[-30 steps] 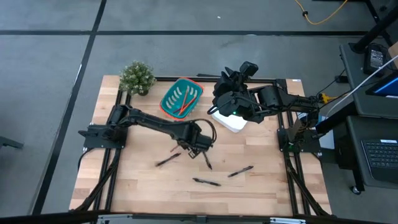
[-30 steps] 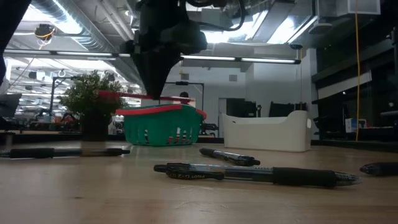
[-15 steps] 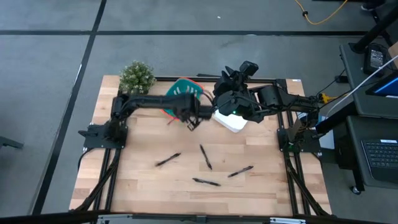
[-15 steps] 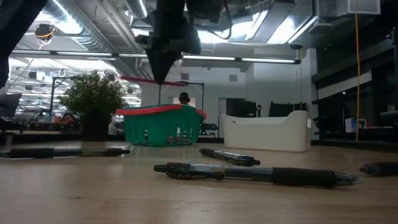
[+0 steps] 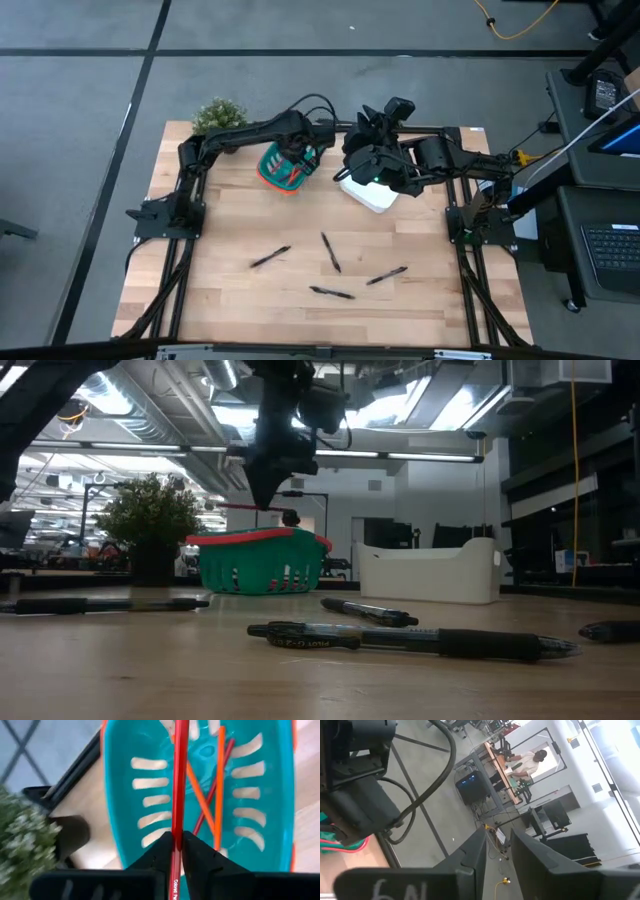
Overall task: Sort pens & pencils
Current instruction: Put the red pencil into the blue bin, then put the top middle black pen into the white bin
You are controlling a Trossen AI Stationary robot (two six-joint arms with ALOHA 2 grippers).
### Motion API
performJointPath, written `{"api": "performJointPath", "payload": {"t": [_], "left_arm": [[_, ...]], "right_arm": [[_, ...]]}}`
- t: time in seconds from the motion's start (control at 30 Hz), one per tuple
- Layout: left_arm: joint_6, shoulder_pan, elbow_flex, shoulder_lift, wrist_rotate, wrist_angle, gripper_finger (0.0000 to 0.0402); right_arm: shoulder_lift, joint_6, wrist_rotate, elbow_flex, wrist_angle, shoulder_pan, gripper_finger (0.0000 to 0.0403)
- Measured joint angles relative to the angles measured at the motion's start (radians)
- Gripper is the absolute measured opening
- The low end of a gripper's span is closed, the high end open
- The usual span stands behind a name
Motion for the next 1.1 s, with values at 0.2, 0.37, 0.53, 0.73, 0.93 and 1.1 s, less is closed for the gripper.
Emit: {"api": "performJointPath", "payload": {"t": [0.2, 0.37, 0.53, 0.73, 0.93, 1.1], "left_arm": [[0.041, 0.035, -0.045, 0.0, 0.024, 0.052, 0.0038], [0.06, 0.069, -0.106, 0.0, 0.057, 0.101, 0.003], [0.083, 0.095, -0.165, 0.0, 0.076, 0.179, 0.0034], [0.106, 0.106, -0.178, 0.0, 0.106, 0.219, 0.0042], [0.123, 0.106, -0.179, 0.0, 0.131, 0.218, 0.0042], [0.128, 0.106, -0.179, 0.0, 0.13, 0.221, 0.0042]], "right_arm": [[0.0, 0.0, 0.001, 0.0, -0.006, -0.015, 0.009], [0.0, 0.0, 0.001, 0.0, -0.006, -0.024, 0.009], [0.0, 0.0, 0.0, 0.0, -0.006, -0.03, 0.009], [0.0, 0.0, -0.016, 0.0, -0.006, -0.049, 0.009], [0.0, 0.0, -0.018, 0.0, -0.006, -0.06, 0.009], [0.0, 0.003, -0.018, 0.0, -0.006, -0.059, 0.0091]]}}
